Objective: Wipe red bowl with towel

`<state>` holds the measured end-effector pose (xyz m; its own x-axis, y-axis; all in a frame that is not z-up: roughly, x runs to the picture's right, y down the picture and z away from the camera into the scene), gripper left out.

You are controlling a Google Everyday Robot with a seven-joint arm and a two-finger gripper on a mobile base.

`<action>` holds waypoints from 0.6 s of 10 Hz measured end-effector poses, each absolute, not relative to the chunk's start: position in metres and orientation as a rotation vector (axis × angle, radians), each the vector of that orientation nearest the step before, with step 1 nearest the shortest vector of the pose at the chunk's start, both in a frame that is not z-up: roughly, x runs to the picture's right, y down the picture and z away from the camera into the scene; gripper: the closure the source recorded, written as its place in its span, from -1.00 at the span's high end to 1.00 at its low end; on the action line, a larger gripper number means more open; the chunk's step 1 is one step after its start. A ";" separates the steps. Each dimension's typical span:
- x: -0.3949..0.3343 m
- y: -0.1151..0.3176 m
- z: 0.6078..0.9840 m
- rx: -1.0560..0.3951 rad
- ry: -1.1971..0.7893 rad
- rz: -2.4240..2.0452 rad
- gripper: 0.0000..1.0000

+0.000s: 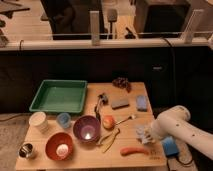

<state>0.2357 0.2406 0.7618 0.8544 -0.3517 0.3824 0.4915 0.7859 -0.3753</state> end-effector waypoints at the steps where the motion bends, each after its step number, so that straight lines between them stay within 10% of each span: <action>1: 0.238 0.224 0.747 -0.447 -0.320 -0.449 -1.00; 6: 0.209 0.184 0.715 -0.345 -0.389 -0.496 -1.00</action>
